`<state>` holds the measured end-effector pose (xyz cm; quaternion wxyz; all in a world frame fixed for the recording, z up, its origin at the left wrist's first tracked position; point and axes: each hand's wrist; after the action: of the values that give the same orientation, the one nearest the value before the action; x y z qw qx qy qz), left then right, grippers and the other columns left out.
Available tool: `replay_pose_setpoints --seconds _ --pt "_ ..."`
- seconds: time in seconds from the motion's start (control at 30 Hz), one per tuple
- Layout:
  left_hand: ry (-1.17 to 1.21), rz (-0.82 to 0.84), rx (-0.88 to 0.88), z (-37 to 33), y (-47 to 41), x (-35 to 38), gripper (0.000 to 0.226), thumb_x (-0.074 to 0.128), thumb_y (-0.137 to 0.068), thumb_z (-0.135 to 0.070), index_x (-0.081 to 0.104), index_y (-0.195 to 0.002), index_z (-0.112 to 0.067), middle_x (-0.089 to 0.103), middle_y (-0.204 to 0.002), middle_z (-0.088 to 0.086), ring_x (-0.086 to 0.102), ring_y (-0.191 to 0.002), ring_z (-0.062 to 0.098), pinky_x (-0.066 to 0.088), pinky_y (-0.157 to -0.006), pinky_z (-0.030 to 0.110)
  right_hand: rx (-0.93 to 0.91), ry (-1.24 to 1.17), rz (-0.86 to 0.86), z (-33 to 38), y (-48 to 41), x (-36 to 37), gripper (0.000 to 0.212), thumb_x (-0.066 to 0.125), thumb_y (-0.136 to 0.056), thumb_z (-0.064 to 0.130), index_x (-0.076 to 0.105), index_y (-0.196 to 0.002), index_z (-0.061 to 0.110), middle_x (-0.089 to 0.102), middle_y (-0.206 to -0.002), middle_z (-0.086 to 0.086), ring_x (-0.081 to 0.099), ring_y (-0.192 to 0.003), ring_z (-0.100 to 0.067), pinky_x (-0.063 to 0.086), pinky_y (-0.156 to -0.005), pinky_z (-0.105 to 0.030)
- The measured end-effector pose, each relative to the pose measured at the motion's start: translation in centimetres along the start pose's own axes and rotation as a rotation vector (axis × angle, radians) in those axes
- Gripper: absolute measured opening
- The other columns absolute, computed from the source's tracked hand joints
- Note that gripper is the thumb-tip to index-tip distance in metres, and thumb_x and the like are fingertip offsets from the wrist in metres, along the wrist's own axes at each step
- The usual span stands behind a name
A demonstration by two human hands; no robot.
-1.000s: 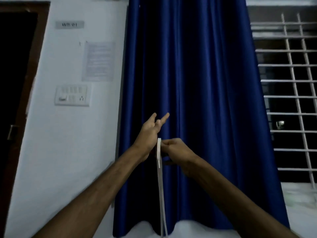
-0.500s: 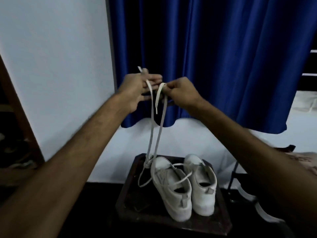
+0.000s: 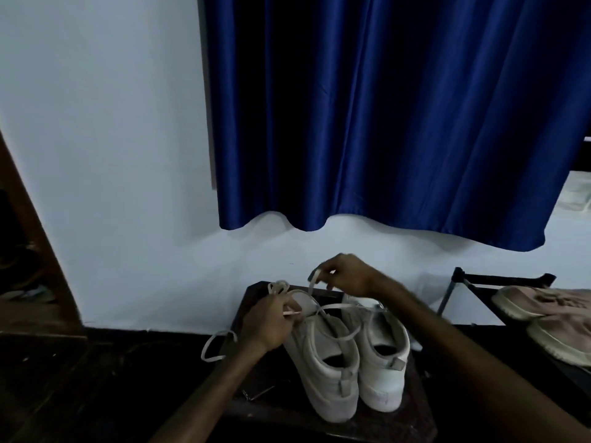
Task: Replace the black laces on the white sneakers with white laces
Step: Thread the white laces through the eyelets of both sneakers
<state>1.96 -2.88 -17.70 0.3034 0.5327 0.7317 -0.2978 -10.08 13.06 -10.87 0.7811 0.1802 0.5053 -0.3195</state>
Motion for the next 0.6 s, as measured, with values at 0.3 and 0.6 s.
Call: replay_pose_setpoints --seconds 0.3,0.6 --pt "0.020 -0.216 0.002 2.2 -0.3 1.1 0.011 0.070 -0.086 -0.032 0.064 -0.081 -0.024 0.063 -0.099 -0.010 0.065 -0.093 0.014 0.044 -0.071 0.025 0.114 -0.015 0.094 -1.3 -0.2 2.9 0.024 0.054 -0.095 0.028 0.074 -0.102 0.016 0.071 -0.102 0.000 0.060 -0.089 -0.012 0.043 -0.075 -0.022" --pt "0.295 -0.228 -0.067 4.0 -0.5 1.3 0.008 0.071 -0.087 -0.027 0.073 -0.090 -0.019 0.072 -0.095 -0.007 0.066 -0.091 0.010 0.047 -0.077 0.022 0.110 0.105 0.094 -2.6 -0.8 3.9 0.039 0.054 -0.097 0.029 0.050 -0.135 0.022 0.060 -0.127 -0.008 0.058 -0.106 -0.020 0.047 -0.093 -0.031"
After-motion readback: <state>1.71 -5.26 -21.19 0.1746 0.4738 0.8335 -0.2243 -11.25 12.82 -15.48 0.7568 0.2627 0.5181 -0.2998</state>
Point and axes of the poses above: each hand's wrist, its own y-axis away from the middle knuckle, its own x-axis out of the palm, z = x × y
